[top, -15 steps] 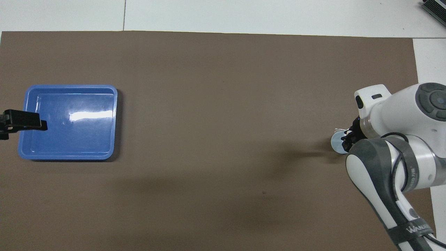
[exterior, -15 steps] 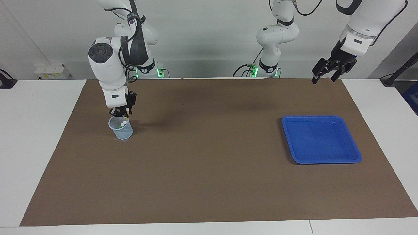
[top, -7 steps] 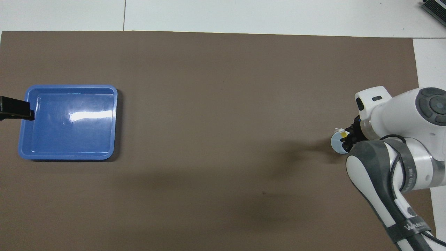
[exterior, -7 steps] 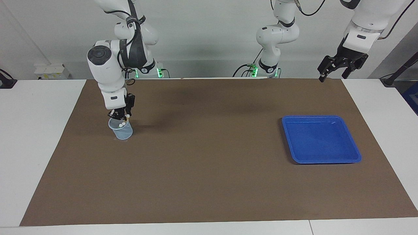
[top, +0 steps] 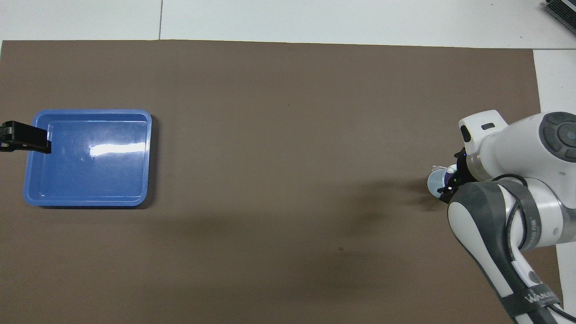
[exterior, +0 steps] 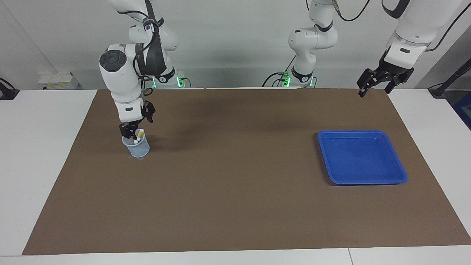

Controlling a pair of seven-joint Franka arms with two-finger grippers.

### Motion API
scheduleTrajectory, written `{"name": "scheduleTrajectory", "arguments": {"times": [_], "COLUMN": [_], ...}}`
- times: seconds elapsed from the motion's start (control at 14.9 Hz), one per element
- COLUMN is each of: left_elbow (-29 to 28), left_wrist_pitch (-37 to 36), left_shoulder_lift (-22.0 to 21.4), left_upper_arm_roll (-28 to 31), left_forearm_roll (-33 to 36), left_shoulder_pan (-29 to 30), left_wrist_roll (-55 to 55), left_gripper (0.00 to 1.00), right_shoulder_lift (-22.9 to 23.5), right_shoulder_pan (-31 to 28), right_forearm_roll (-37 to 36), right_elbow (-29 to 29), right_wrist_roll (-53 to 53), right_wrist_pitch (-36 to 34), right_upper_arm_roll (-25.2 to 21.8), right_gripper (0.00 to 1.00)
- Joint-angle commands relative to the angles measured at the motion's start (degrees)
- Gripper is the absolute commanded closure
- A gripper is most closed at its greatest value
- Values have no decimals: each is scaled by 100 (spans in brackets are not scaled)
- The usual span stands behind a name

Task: Transfer and insert pens with both arms
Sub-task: 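Lower the yellow pen into the cup with the right gripper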

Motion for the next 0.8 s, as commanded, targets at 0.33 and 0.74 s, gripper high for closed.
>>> {"name": "scheduleTrajectory", "arguments": {"times": [0.33,0.74], "left_elbow": [-52,-272], "left_wrist_pitch": [98,397], "left_shoulder_lift": [-38,-2], "left_upper_arm_roll": [75,84], "left_forearm_roll": [-44,-35], "left_shoulder_pan": [-266,-275], "left_wrist_roll": [78,78], "left_gripper": [0,0], "right_shoulder_lift": [-97,17], "right_shoulder_pan": [-64,-107], "right_forearm_roll": [109,416], "right_elbow": [395,1377], "right_wrist_roll": [400,1075], "right_wrist_pitch": [-374,-1083], "right_upper_arm_roll": [50,41], "right_gripper": [0,0]}}
